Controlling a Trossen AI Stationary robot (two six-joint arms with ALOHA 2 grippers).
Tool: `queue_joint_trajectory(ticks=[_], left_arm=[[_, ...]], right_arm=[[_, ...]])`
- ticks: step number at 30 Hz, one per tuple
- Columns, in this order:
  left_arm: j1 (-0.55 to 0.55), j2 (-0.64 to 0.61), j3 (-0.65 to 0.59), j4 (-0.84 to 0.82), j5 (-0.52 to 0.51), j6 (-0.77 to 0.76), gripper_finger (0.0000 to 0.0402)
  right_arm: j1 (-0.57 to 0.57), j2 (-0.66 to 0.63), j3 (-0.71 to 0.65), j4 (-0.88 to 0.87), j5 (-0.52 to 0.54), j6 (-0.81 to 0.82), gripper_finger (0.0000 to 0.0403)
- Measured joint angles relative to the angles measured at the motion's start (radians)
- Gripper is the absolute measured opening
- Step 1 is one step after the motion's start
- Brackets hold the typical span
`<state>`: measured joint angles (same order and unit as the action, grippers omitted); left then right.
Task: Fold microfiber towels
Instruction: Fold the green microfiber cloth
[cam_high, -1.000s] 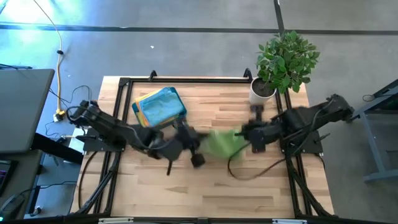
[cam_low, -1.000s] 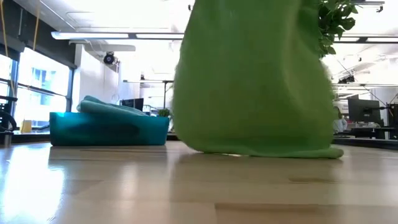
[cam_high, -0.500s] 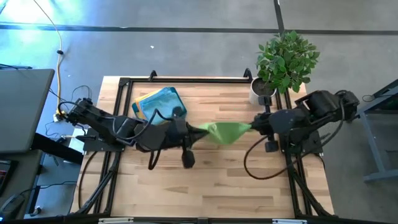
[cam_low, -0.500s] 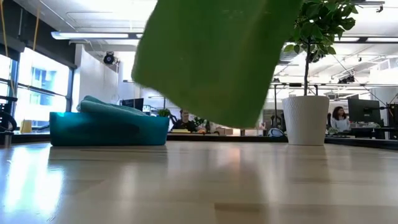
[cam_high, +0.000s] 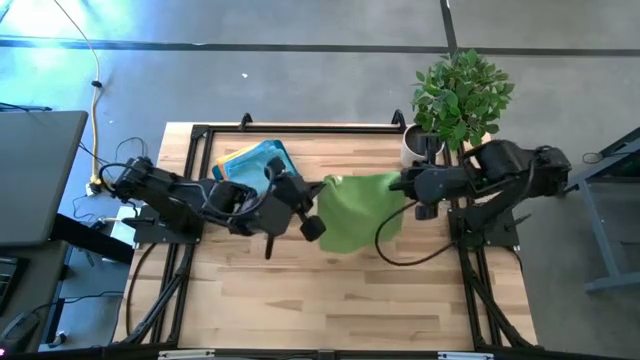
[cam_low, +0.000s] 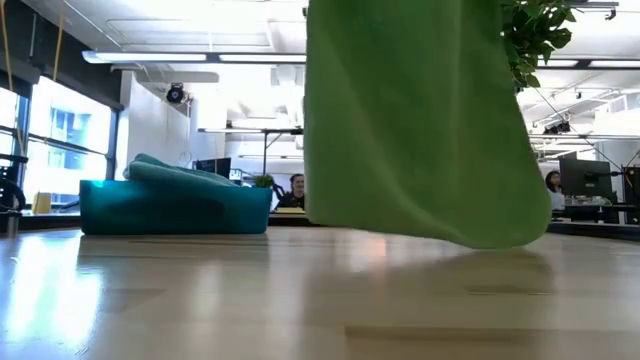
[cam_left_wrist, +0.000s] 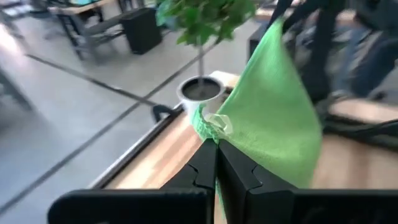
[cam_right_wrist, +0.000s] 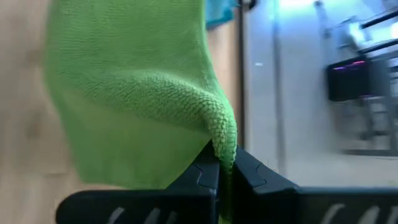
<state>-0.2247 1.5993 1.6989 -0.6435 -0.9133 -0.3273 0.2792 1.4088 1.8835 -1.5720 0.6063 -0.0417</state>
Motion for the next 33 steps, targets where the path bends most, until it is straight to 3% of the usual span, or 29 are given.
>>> queue_joint_trajectory(ticks=[10,13,18,23,29,33], left_arm=[[0.089,0.024,0.000,-0.011,-0.200,0.123,0.0000],[0.079,0.023,0.000,-0.024,-0.211,0.124,0.0000],[0.040,0.040,-0.012,-0.167,-0.048,-0.063,0.0000],[-0.024,0.121,-0.142,-0.122,0.070,-0.244,0.0000],[-0.135,0.248,-0.222,-0.015,0.172,-0.445,0.0000],[-0.203,0.326,-0.226,0.066,0.305,-0.544,0.0000]], right_arm=[[-0.130,0.014,0.000,0.001,0.231,-0.169,0.0000],[-0.142,0.014,0.000,0.001,0.222,-0.145,0.0000],[-0.133,0.020,-0.038,0.008,-0.006,0.114,0.0000],[-0.039,0.020,-0.328,0.058,-0.158,0.254,0.0000],[0.121,0.019,-0.739,0.501,-0.429,0.376,0.0000],[0.218,0.019,-0.891,0.758,-0.574,0.457,0.0000]])
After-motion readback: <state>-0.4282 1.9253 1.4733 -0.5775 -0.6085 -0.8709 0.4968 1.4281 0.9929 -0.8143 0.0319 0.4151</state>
